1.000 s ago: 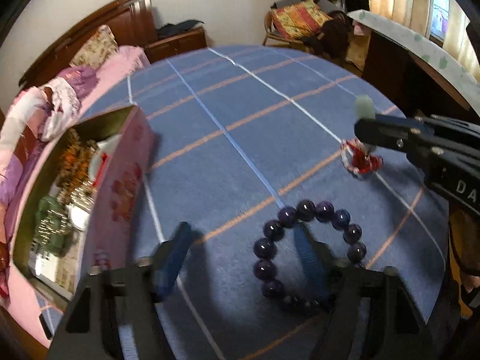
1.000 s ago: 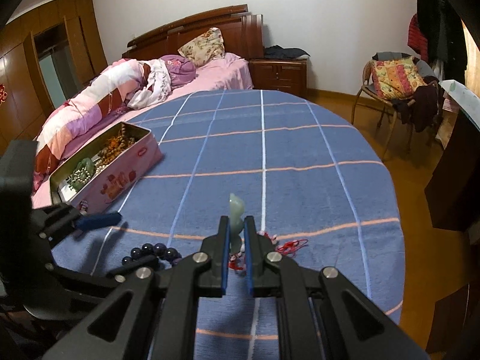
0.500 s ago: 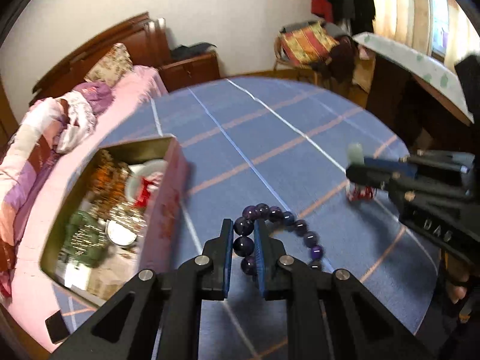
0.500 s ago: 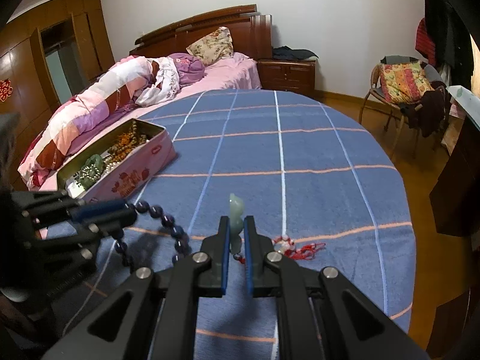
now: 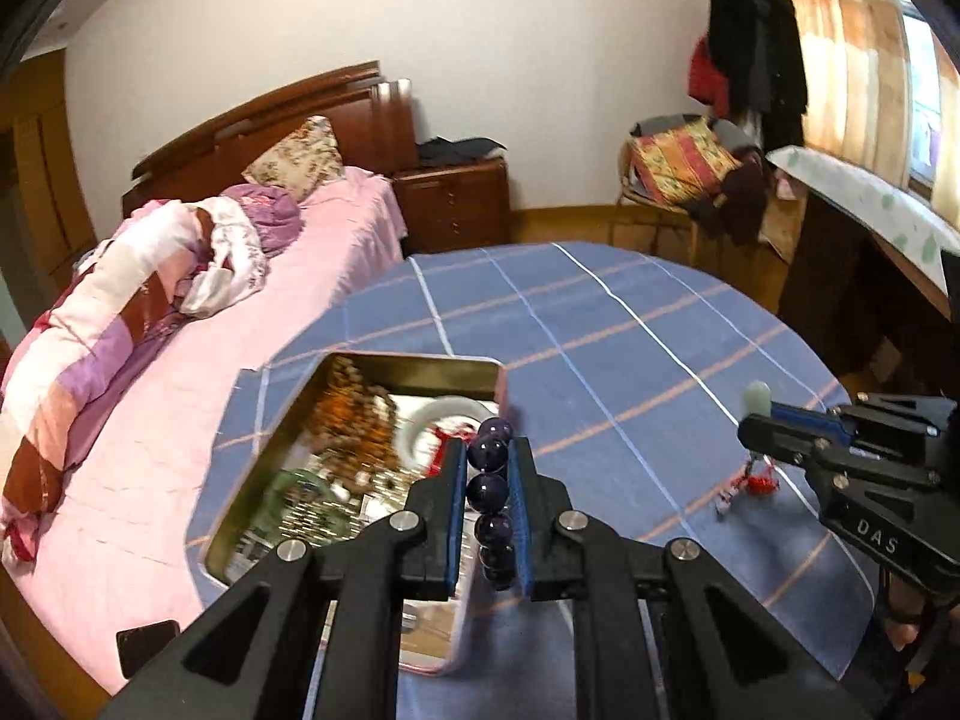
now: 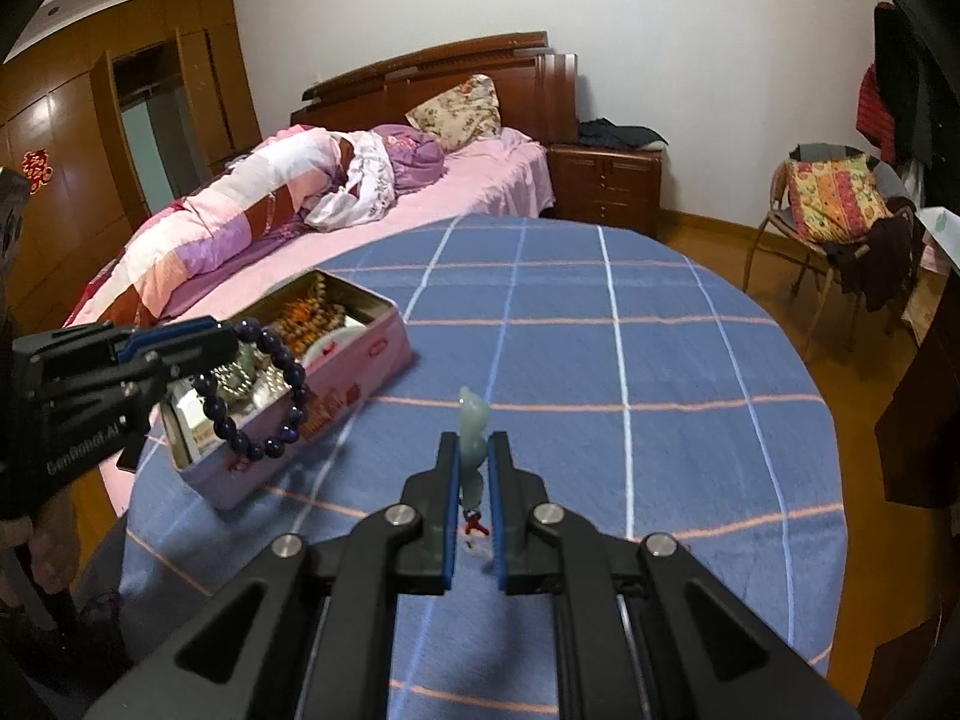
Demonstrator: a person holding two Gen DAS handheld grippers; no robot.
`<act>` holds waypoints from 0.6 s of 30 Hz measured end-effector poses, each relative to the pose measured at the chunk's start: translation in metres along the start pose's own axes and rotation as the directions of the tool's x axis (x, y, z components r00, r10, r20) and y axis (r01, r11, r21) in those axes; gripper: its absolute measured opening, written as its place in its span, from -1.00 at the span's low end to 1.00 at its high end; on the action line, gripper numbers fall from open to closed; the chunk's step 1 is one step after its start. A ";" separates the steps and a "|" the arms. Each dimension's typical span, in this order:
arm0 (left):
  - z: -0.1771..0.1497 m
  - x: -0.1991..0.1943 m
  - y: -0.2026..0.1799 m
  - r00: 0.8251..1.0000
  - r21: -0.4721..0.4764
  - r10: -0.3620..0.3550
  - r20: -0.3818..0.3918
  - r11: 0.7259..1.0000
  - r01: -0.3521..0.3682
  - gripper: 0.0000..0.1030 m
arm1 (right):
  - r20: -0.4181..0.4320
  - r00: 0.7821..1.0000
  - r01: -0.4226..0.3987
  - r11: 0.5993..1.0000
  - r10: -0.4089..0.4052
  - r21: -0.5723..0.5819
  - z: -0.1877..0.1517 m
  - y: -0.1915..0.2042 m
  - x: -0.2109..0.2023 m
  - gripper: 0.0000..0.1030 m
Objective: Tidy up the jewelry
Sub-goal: 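Carry the purple bracelet to the tin with left while right carries the pendant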
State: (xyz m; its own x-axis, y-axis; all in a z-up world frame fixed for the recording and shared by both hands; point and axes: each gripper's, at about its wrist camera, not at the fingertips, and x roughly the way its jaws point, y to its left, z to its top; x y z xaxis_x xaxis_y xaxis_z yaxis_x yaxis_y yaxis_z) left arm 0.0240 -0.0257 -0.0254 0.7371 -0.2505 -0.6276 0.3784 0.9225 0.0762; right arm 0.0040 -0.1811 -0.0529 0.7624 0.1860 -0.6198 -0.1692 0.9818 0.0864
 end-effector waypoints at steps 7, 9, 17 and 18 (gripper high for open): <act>0.010 -0.014 0.027 0.999 -0.038 0.032 0.035 0.999 -0.030 -0.74 | 0.043 0.999 -0.032 0.999 0.033 -0.026 0.023 0.016 -0.005 -0.78; 0.013 -0.016 0.037 0.998 -0.050 0.044 0.040 0.998 -0.042 -0.74 | 0.060 0.997 -0.040 0.998 0.042 -0.040 0.030 0.023 -0.008 -0.78; 0.017 -0.020 0.064 0.995 -0.087 0.088 0.047 0.993 -0.084 -0.74 | 0.119 0.989 -0.078 0.992 0.090 -0.101 0.062 0.053 -0.016 -0.78; 0.017 -0.021 0.068 0.994 -0.092 0.094 0.047 0.992 -0.089 -0.74 | 0.123 0.988 -0.082 0.991 0.096 -0.108 0.065 0.056 -0.016 -0.78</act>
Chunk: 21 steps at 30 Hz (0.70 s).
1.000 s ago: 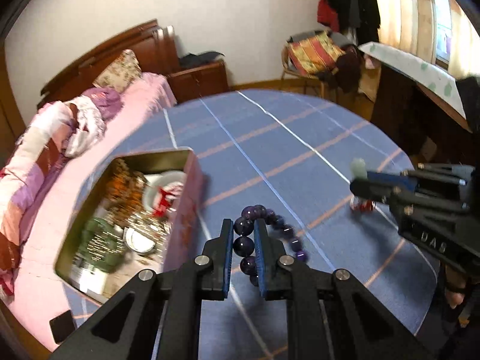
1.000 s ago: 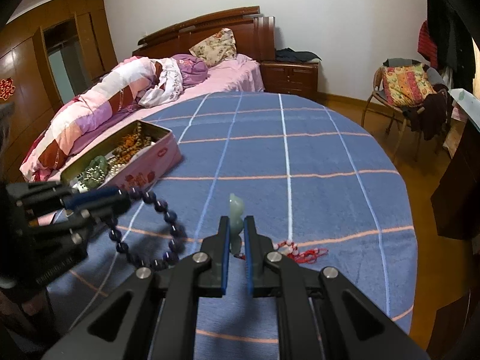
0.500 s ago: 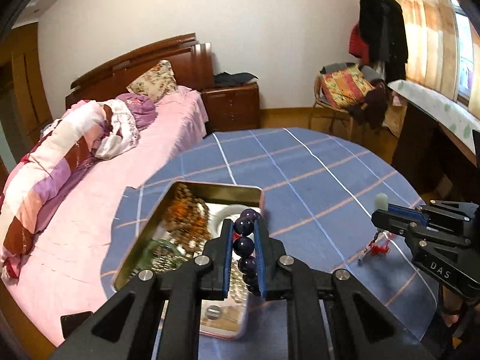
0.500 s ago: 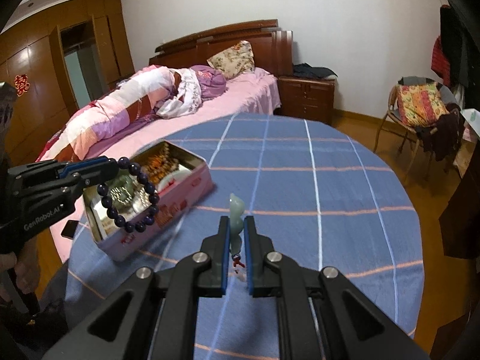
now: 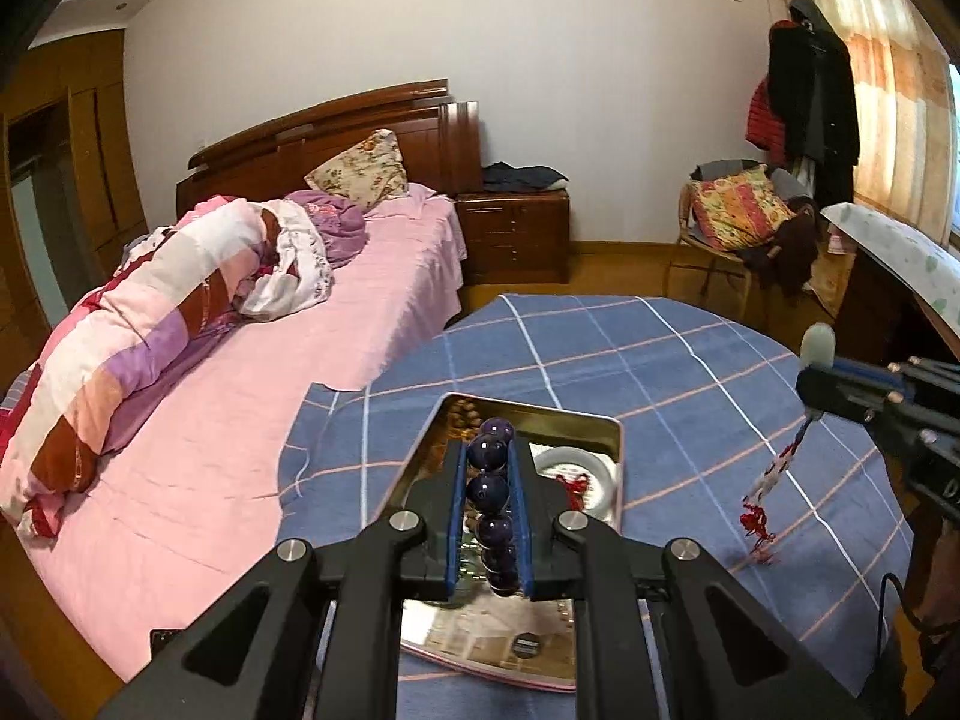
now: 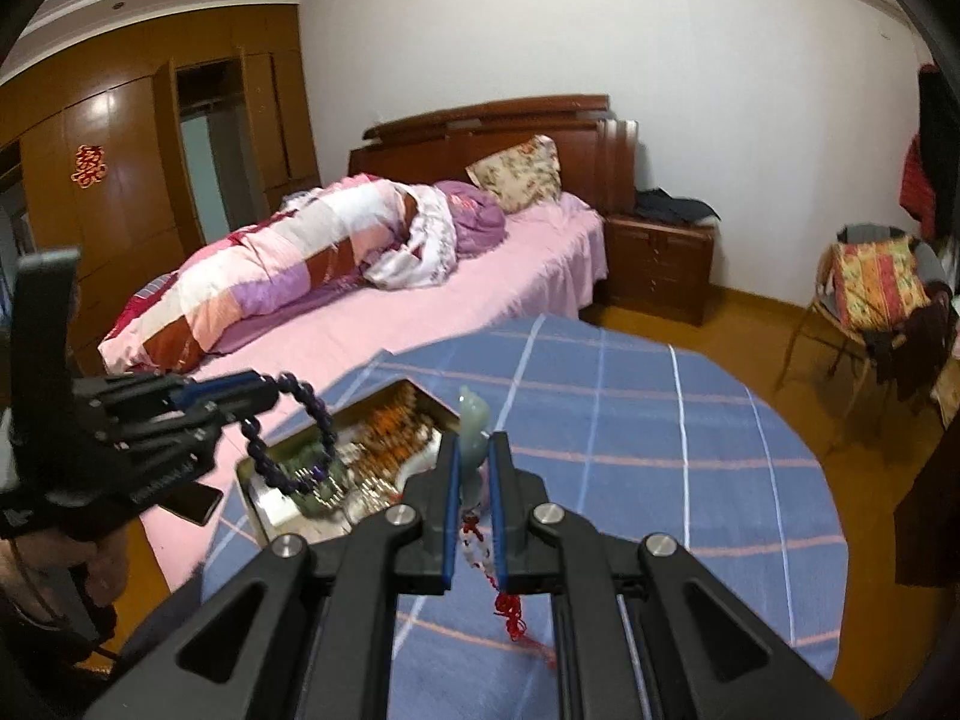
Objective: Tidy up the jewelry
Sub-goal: 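Carry the purple bracelet to the tin with left while right carries the pendant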
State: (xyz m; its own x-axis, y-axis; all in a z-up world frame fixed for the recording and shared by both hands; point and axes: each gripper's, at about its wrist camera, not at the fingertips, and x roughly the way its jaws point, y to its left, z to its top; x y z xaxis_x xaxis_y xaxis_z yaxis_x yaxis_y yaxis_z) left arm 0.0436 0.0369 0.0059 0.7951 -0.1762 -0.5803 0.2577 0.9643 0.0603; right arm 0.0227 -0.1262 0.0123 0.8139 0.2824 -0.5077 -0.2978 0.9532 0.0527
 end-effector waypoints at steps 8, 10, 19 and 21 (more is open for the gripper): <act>0.000 0.001 0.025 1.000 -0.046 0.026 0.000 0.999 -0.026 -0.74 | 0.044 0.998 -0.033 0.998 0.036 -0.057 0.028 0.031 0.006 -0.78; 0.002 0.000 0.031 1.000 -0.060 0.030 0.004 0.998 -0.030 -0.74 | 0.056 0.997 -0.042 0.997 0.046 -0.069 0.034 0.037 0.006 -0.78; 0.004 -0.001 0.046 0.999 -0.083 0.037 0.005 0.996 -0.036 -0.74 | 0.093 0.991 -0.082 0.990 0.093 -0.112 0.059 0.063 0.011 -0.78; 0.004 0.000 0.046 0.999 -0.083 0.037 0.003 0.996 -0.037 -0.74 | 0.094 0.990 -0.092 0.990 0.103 -0.109 0.060 0.065 0.013 -0.78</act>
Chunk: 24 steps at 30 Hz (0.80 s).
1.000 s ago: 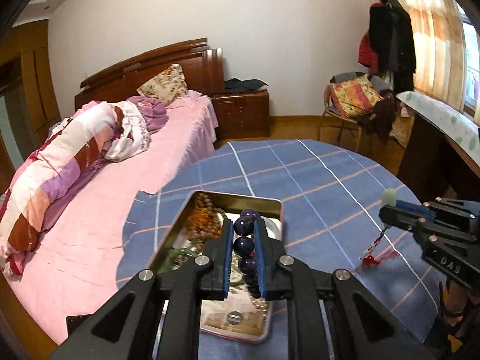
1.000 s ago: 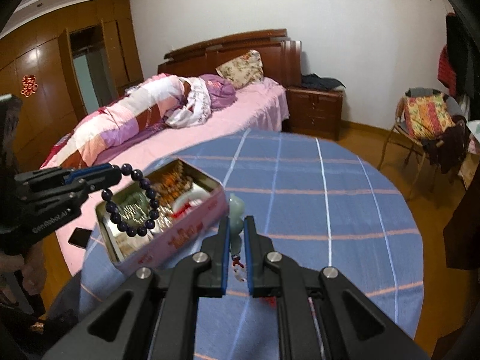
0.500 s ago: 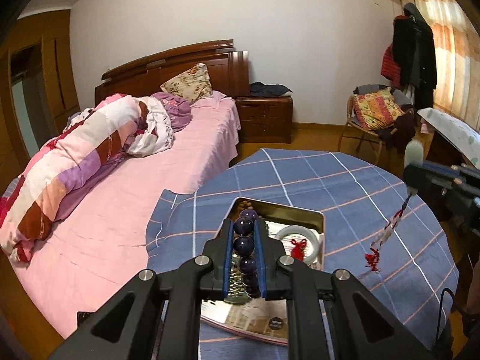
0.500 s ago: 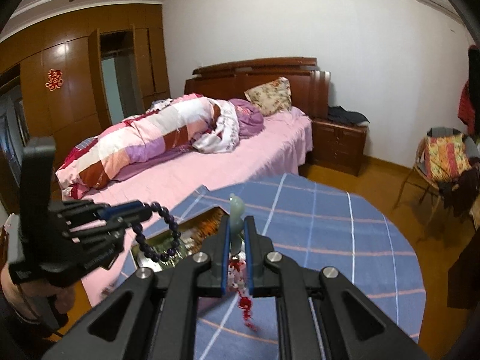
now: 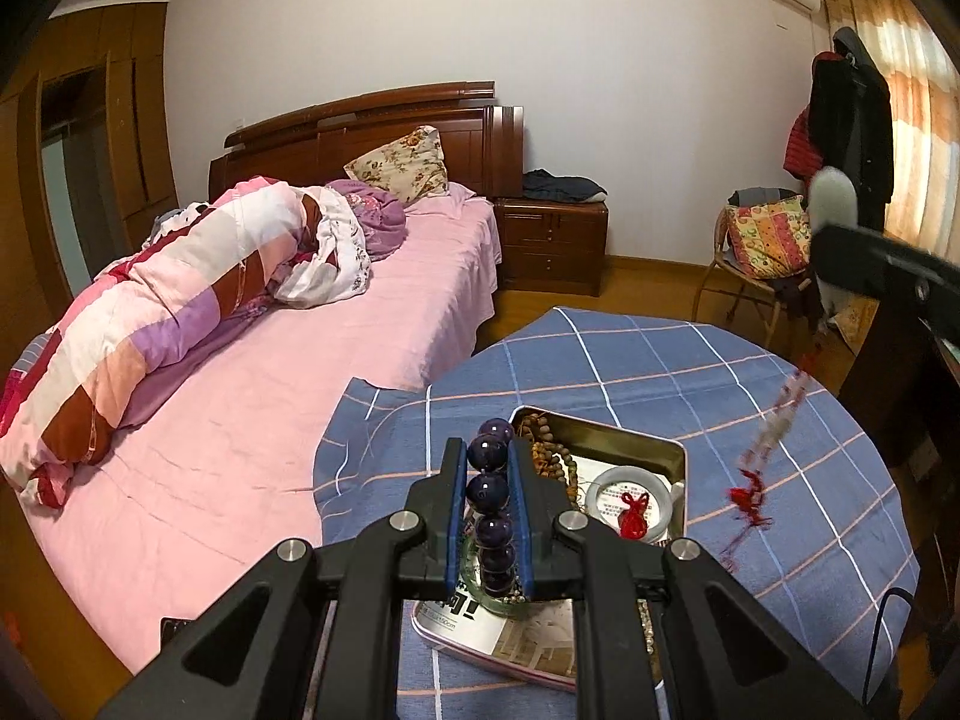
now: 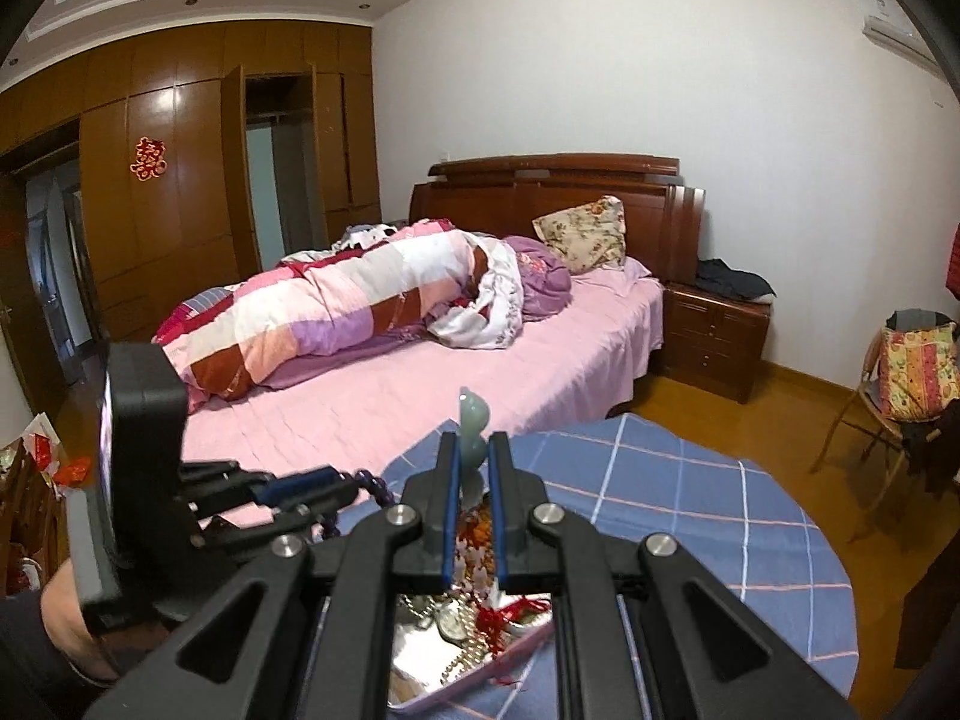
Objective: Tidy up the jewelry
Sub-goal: 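Carry the purple bracelet to the tin with left while right carries the pendant, then lower both pieces into the tin and open both grippers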
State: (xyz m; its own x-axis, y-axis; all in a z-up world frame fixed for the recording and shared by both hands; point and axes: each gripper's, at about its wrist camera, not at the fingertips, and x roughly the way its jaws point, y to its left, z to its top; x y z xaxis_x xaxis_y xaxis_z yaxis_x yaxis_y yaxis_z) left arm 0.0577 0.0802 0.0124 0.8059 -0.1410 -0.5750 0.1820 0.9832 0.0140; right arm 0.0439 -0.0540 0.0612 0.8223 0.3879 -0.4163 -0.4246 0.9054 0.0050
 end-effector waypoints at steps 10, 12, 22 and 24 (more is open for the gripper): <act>-0.008 0.018 0.000 0.999 -0.015 -0.009 -0.048 1.000 0.009 -0.74 | -0.060 0.997 -0.038 0.999 0.039 0.022 -0.023 0.009 0.027 -0.78; -0.010 0.022 -0.003 0.998 -0.012 -0.009 -0.058 1.000 0.009 -0.74 | -0.076 0.996 -0.044 0.999 0.046 0.033 -0.029 0.010 0.032 -0.78; -0.032 0.053 -0.014 0.991 0.015 -0.003 -0.131 1.000 0.005 -0.74 | -0.185 0.982 -0.038 0.997 0.050 0.069 -0.068 0.002 0.063 -0.78; -0.034 0.056 -0.016 0.990 0.021 -0.004 -0.139 1.000 0.007 -0.73 | -0.208 0.977 -0.033 0.997 0.047 0.069 -0.075 0.002 0.066 -0.78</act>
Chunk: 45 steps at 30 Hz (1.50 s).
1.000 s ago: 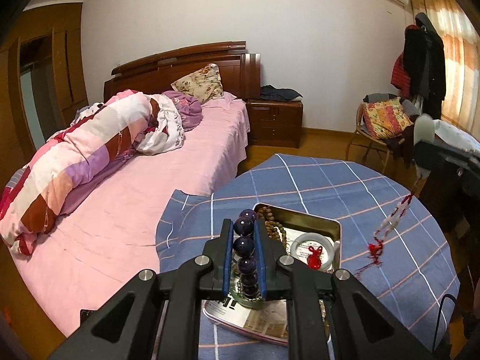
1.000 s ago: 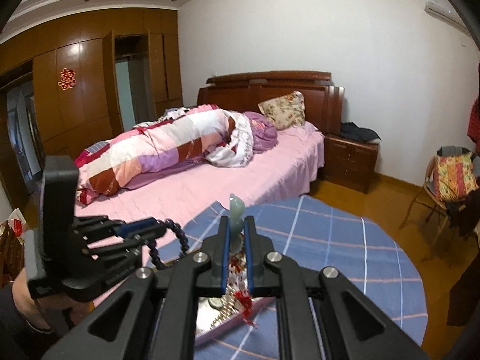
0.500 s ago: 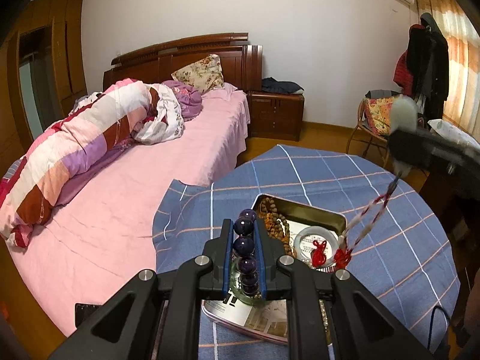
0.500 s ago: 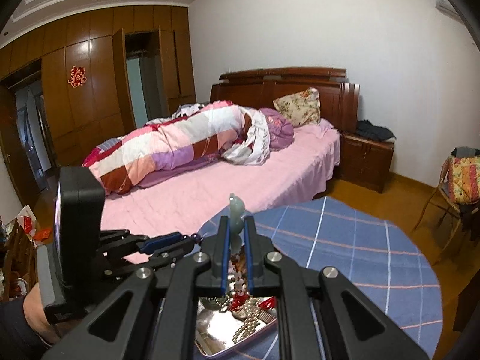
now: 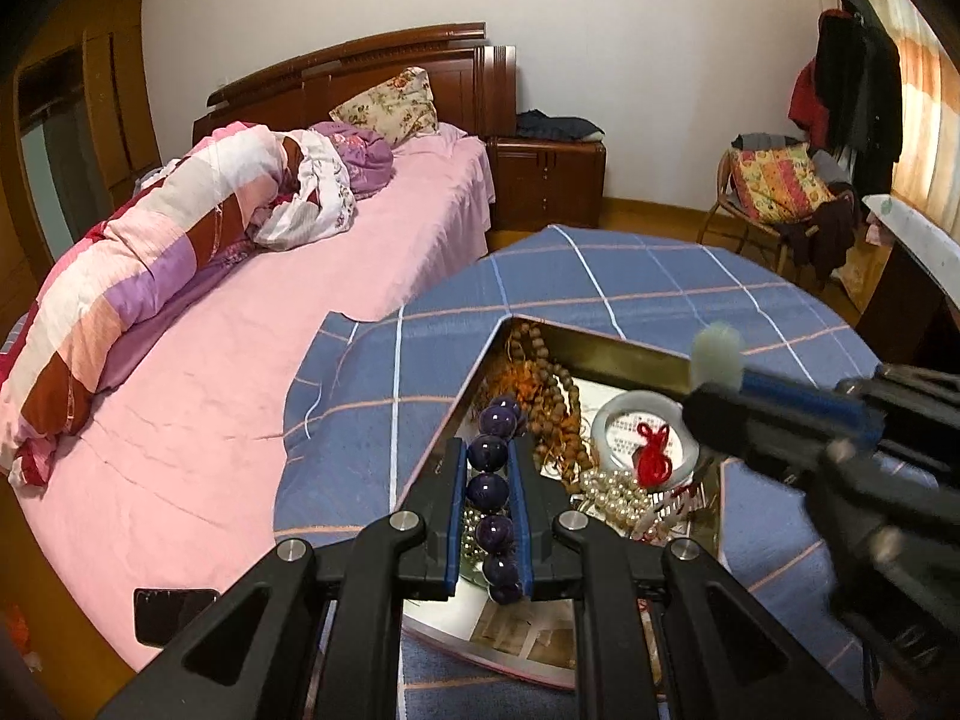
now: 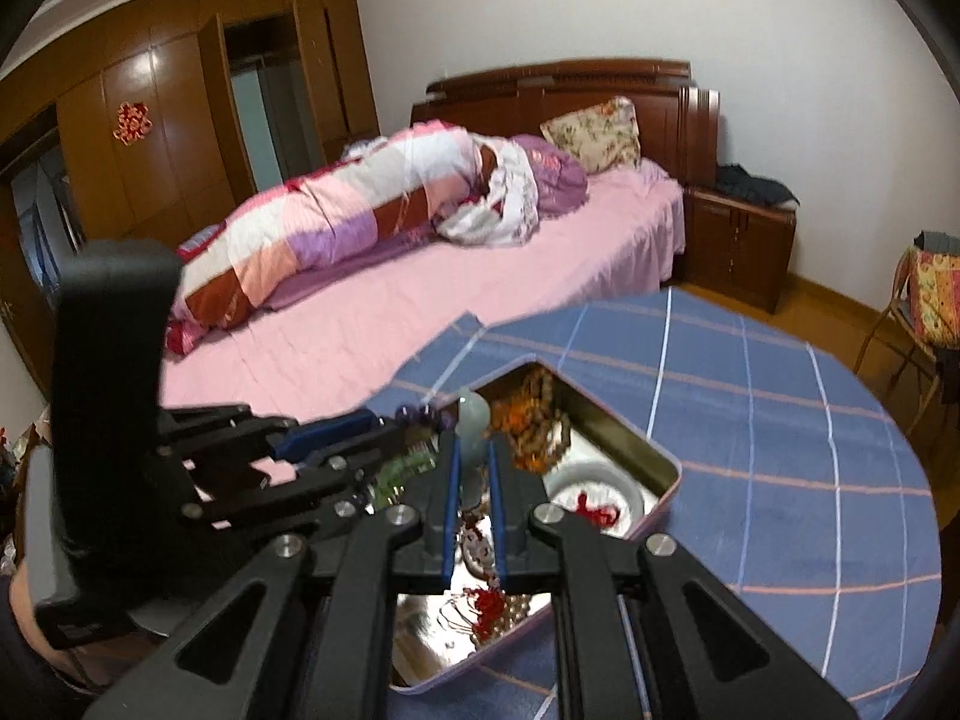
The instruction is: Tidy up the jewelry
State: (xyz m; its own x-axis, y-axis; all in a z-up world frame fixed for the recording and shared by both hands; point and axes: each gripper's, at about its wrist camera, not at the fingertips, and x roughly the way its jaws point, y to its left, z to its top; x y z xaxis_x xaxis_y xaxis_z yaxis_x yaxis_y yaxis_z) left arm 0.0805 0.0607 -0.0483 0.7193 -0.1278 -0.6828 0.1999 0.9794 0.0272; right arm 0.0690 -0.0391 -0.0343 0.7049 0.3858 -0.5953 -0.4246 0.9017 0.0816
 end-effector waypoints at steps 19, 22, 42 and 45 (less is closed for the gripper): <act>0.001 -0.005 0.010 0.998 -0.035 0.049 0.024 0.998 -0.048 0.30 | -0.049 0.997 0.067 0.990 -0.061 0.123 -0.018 -0.032 -0.007 0.26; 0.001 -0.008 0.012 0.998 -0.047 0.052 0.032 0.998 -0.050 0.30 | -0.034 0.997 0.078 0.989 -0.074 0.123 -0.015 -0.033 -0.012 0.26; 0.004 -0.017 0.017 0.996 -0.066 0.063 0.062 0.996 -0.059 0.31 | -0.007 0.997 0.082 0.990 -0.082 0.118 -0.011 -0.031 -0.019 0.26; 0.004 -0.017 0.018 0.996 -0.066 0.062 0.064 0.996 -0.058 0.31 | -0.006 0.997 0.081 0.990 -0.080 0.118 -0.011 -0.031 -0.019 0.26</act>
State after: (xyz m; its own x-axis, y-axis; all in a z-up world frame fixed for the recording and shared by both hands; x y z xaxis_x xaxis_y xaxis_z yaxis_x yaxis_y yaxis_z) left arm 0.0742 0.0799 -0.0330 0.7713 -0.0766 -0.6318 0.1136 0.9934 0.0183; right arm 0.0628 -0.0761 -0.0346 0.7331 0.3107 -0.6050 -0.2962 0.9466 0.1272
